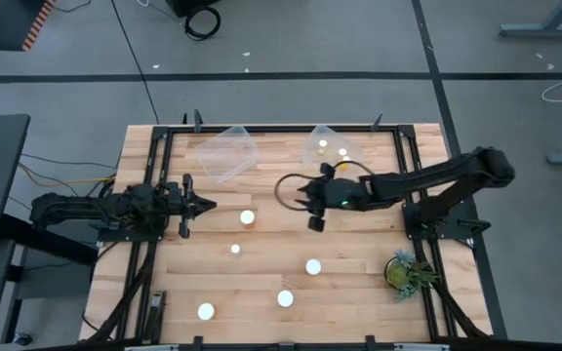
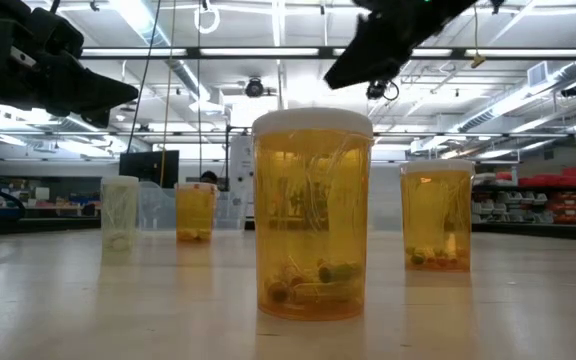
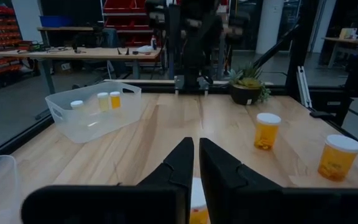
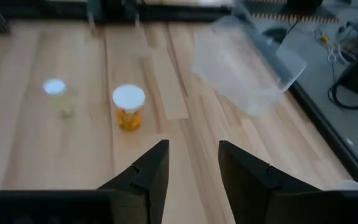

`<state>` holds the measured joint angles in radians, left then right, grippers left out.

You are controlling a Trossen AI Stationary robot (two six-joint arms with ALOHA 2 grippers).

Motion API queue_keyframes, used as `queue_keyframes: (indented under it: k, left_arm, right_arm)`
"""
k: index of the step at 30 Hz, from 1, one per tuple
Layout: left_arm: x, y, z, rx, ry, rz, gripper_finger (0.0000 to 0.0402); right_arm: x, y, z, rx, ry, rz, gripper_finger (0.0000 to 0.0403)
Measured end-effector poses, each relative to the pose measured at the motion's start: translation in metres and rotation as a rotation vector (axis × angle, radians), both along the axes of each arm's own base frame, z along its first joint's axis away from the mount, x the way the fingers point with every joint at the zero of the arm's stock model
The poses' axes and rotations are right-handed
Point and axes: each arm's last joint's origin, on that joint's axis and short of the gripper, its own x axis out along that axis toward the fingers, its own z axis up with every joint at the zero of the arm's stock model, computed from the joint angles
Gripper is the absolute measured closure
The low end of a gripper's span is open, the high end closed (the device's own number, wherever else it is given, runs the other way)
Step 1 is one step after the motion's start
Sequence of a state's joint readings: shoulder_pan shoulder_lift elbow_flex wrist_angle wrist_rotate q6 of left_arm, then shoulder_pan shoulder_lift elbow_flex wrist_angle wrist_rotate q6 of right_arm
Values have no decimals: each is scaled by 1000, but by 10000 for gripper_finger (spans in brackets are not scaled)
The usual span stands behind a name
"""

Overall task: Pick and place medicine bottles into bin by pill shape (circle, oval)
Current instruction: Put the large orange pill bottle into the left transparent bin

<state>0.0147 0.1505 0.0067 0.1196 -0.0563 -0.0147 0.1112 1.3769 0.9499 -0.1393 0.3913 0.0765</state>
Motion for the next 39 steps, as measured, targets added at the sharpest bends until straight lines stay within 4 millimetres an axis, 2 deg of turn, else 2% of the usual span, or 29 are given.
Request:
queue_keyframes:
  k: [4, 8, 13, 18, 21, 24, 28, 32, 34, 37, 39]
  left_arm:
    - [0, 0, 0, 0, 0, 0, 369]
    - [0, 0, 0, 0, -1, 0, 375]
    - [0, 0, 0, 0, 0, 0, 374]
    - [0, 0, 2, 0, -24, 0, 366]
    - [0, 0, 5, -17, -53, -1, 367]
    - [0, 0, 6, 50, -63, -1, 371]
    - [0, 0, 6, 129, -52, 0, 375]
    - [0, 0, 7, 107, -58, 0, 376]
    - [-1, 0, 14, 120, -65, 0, 376]
    - [-5, 0, 40, 151, -125, 14, 378]
    - [-6, 2, 56, 134, -96, 79, 377]
  right_arm:
    - [-25, 2, -1, -2, -64, 23, 256]
    - [-40, 0, 1, 3, -112, 30, 256]
    - [-45, 0, 7, -18, -142, 54, 256]
    - [-50, 3, 17, -12, -182, 199, 256]
    - [-58, 2, 26, -35, -213, 240, 256]
    - [-69, 0, 38, -99, -255, 259, 256]
    - [-86, -9, 56, -193, -318, 254, 256]
    - [-102, -19, 70, -272, -380, 227, 256]
    - [-106, -23, 74, -304, -396, 217, 256]
    - [-108, -29, 78, -343, -420, 195, 256]
    - [-108, -32, 80, -370, -430, 178, 256]
